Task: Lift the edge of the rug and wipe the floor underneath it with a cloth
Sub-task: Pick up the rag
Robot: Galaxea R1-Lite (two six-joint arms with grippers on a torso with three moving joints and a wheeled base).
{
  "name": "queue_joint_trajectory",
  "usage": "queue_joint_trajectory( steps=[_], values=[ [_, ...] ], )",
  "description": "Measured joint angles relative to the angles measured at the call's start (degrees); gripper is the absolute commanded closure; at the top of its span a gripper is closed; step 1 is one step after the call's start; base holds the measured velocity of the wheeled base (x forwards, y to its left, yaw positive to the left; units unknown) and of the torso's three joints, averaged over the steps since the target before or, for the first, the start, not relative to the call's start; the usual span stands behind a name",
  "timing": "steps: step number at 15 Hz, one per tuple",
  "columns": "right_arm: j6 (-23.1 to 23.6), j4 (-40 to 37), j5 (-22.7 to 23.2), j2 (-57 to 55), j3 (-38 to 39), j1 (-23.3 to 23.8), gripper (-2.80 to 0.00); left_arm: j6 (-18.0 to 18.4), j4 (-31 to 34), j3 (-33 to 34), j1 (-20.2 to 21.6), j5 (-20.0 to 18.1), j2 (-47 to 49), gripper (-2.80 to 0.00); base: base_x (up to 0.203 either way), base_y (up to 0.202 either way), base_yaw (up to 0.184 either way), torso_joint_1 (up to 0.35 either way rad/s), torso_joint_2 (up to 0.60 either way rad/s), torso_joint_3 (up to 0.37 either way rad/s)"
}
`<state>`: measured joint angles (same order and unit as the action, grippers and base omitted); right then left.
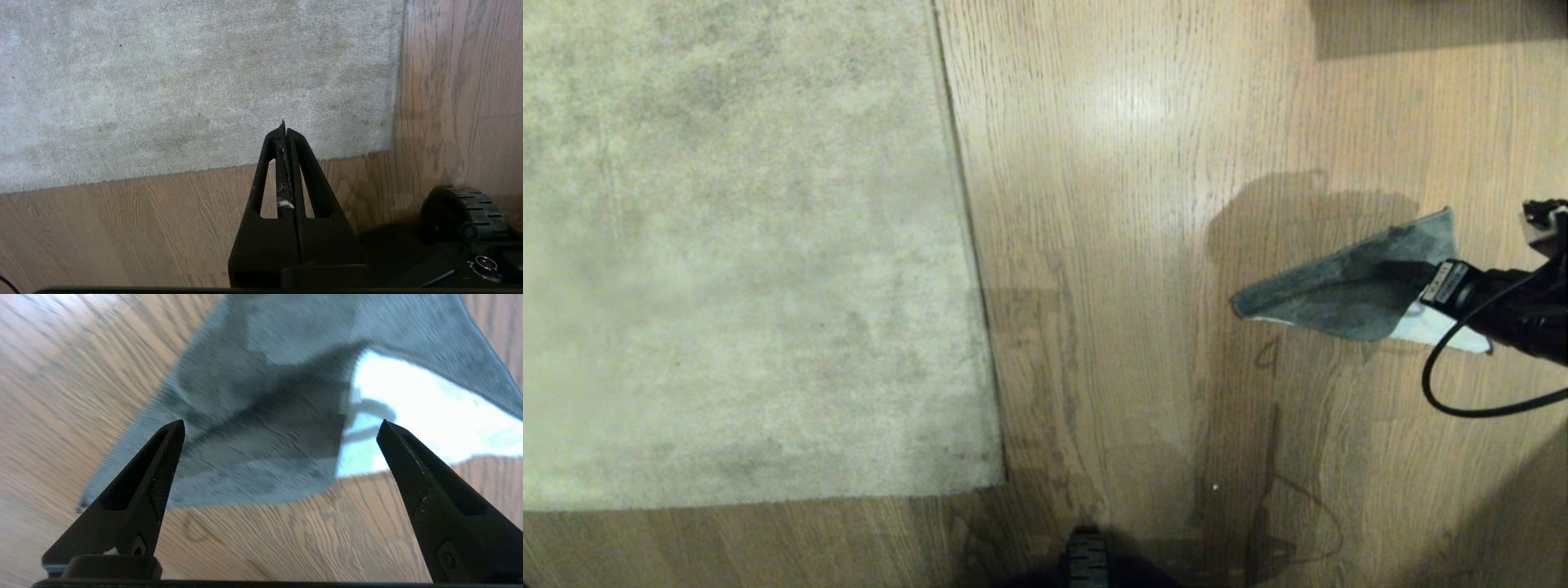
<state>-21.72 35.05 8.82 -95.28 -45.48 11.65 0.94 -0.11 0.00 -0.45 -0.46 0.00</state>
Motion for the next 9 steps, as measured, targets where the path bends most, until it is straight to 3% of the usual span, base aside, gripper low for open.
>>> queue_joint_trajectory(
  steps=[4,9],
  values=[
    [0.2,-2.4,-0.1,-0.3,0.3,0.7,-2.80,0.0,0.0,0.0,0.0,0.0,0.0,0.00,0.000,0.000,0.000,0.000,0.00,0.000],
    [-0.7,-0.1,-0.6,-3.9,-0.2,0.9,-2.80,0.0,0.0,0.0,0.0,0.0,0.0,0.00,0.000,0.000,0.000,0.000,0.00,0.000]
  ],
)
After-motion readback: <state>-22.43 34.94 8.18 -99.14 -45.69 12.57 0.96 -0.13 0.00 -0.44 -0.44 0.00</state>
